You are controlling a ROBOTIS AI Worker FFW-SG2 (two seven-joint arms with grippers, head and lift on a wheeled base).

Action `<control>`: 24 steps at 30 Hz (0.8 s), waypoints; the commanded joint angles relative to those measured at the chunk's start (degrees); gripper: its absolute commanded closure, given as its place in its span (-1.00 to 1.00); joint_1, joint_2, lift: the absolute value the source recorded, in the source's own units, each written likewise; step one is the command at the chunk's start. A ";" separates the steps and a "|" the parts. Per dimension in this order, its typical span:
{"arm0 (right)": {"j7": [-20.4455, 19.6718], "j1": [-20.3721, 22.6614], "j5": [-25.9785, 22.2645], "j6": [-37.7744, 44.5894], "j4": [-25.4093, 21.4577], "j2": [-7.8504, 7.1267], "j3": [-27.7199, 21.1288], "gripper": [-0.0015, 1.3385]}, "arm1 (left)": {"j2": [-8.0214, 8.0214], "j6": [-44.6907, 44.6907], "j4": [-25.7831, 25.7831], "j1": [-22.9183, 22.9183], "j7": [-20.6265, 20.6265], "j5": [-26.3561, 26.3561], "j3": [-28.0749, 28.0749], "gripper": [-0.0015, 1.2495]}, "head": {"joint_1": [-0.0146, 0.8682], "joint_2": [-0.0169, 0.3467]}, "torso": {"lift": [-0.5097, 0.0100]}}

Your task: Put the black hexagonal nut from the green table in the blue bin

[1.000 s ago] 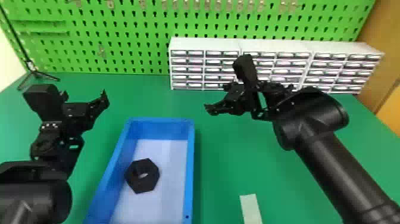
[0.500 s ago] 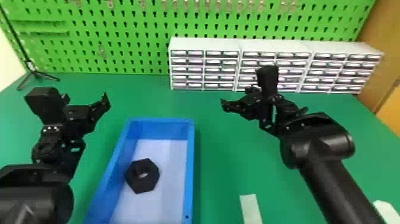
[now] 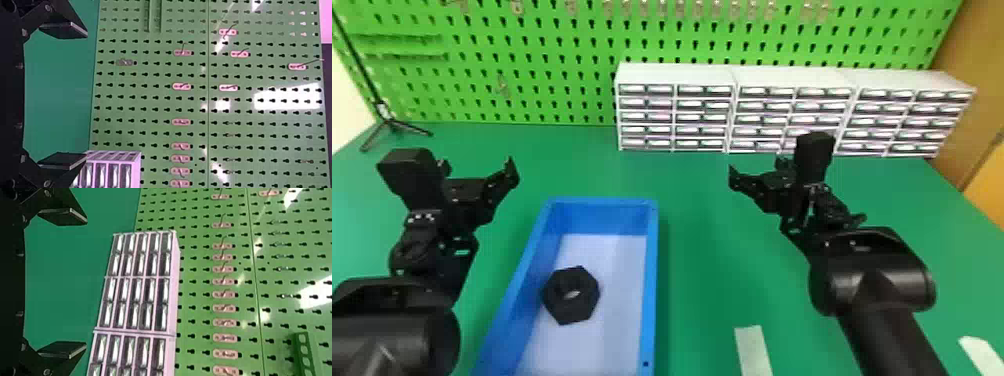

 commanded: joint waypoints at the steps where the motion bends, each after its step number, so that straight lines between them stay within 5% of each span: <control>1: -1.11 1.42 0.26 -1.40 -0.50 0.62 -0.84 -0.73 | -0.09 0.03 0.00 -0.16 0.00 -0.18 -0.28 -0.71 | 0.58 -0.76 | 0.59; 24: -10.16 6.17 -0.01 -9.31 -2.08 0.88 -0.57 -0.73 | -0.80 0.12 0.79 0.02 0.18 -0.36 -0.98 -0.71 | 0.58 -0.76 | 0.59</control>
